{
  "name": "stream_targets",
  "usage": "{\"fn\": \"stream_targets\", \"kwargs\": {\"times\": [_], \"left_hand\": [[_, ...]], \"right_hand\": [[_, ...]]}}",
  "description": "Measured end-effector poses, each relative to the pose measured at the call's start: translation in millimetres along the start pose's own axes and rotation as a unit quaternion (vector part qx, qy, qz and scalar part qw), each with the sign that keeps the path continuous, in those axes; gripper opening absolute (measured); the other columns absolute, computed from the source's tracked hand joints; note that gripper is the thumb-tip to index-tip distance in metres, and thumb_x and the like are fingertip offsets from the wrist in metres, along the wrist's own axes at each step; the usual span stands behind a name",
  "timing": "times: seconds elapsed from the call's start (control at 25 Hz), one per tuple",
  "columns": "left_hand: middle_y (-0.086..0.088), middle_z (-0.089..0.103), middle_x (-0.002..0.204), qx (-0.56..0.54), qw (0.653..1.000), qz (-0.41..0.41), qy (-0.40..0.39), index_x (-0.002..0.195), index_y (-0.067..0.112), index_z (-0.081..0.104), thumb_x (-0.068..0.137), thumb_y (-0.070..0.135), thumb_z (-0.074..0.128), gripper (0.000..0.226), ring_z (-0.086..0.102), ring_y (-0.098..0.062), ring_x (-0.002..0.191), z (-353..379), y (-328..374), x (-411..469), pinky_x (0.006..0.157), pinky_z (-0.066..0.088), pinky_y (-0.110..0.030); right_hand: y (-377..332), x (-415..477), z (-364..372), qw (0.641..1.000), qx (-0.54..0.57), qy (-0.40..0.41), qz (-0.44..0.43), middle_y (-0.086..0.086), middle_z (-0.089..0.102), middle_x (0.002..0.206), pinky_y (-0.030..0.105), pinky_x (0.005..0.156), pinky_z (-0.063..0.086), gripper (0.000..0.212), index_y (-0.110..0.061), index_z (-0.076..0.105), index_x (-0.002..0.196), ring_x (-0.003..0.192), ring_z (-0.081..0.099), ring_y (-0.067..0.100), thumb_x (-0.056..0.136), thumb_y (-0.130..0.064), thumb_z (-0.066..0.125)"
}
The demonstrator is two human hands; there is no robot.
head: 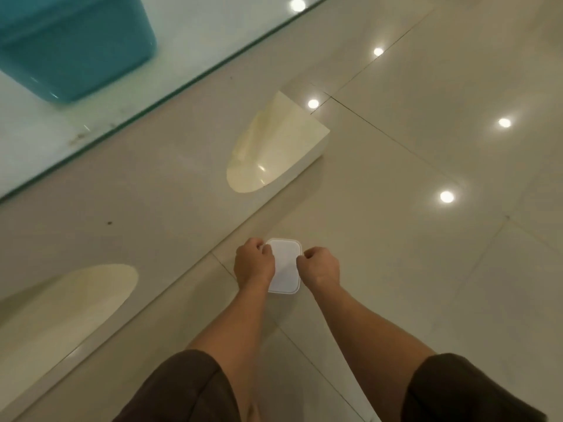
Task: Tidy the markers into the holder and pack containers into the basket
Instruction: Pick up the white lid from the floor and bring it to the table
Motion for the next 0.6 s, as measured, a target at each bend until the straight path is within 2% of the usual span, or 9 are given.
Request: {"fn": "stream_targets", "kwargs": {"times": [0.12, 0.28, 0.36, 0.48, 0.6], "left_hand": [[-0.006, 0.065, 0.126, 0.04, 0.998, -0.038, -0.004, 0.125, 0.016, 0.063, 0.095, 0.029, 0.059, 0.034, 0.062, -0.03, 0.113, 18.6, -17.9, 16.0, 0.09, 0.048, -0.033], [-0.006, 0.07, 0.118, 0.056, 0.998, -0.035, -0.007, 0.117, 0.015, 0.067, 0.09, 0.026, 0.064, 0.029, 0.065, -0.03, 0.107, 31.9, -14.9, 21.0, 0.085, 0.049, -0.032], [-0.004, 0.071, 0.117, 0.049, 0.998, -0.039, -0.026, 0.116, 0.017, 0.068, 0.088, 0.022, 0.064, 0.029, 0.066, -0.028, 0.107, 29.2, -10.9, 16.1, 0.084, 0.049, -0.03], [-0.003, 0.07, 0.12, 0.031, 0.998, -0.043, -0.039, 0.117, 0.019, 0.07, 0.09, 0.015, 0.058, 0.031, 0.064, -0.026, 0.109, 7.3, 6.7, -2.3, 0.083, 0.046, -0.028], [-0.001, 0.069, 0.119, 0.015, 0.999, -0.013, -0.035, 0.115, 0.021, 0.07, 0.093, 0.013, 0.052, 0.029, 0.064, -0.024, 0.107, -41.9, 55.5, -49.2, 0.076, 0.04, -0.025]], "right_hand": [[15.0, 21.5, 13.9, 1.0, -0.014, 0.008, 0.018, 0.012, 0.069, 0.089, 0.026, 0.066, 0.041, 0.016, -0.005, 0.069, 0.09, 0.077, 0.057, 0.03, 0.083, -0.014, 0.058], [12.9, 38.0, 22.8, 0.999, 0.002, 0.01, 0.035, 0.012, 0.073, 0.1, 0.026, 0.067, 0.043, 0.025, -0.008, 0.073, 0.101, 0.092, 0.069, 0.032, 0.082, -0.023, 0.065], [12.6, 34.2, 16.9, 0.999, 0.016, 0.009, 0.048, 0.012, 0.074, 0.101, 0.027, 0.068, 0.046, 0.023, -0.009, 0.074, 0.1, 0.096, 0.07, 0.032, 0.082, -0.021, 0.067], [8.5, 11.9, -11.0, 0.999, 0.039, 0.008, 0.036, 0.011, 0.076, 0.093, 0.031, 0.076, 0.056, 0.018, -0.012, 0.078, 0.095, 0.091, 0.072, 0.032, 0.081, -0.017, 0.067], [-18.5, -39.5, -64.2, 0.996, 0.079, 0.028, 0.004, 0.006, 0.077, 0.09, 0.034, 0.08, 0.058, 0.02, -0.015, 0.079, 0.099, 0.086, 0.073, 0.028, 0.084, -0.02, 0.067]]}}
Point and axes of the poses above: each hand's wrist, its own x-axis towards the middle knuckle, its own z-axis out of the palm, y = z × x, the point moved 4 cm from there along x, towards the middle knuckle
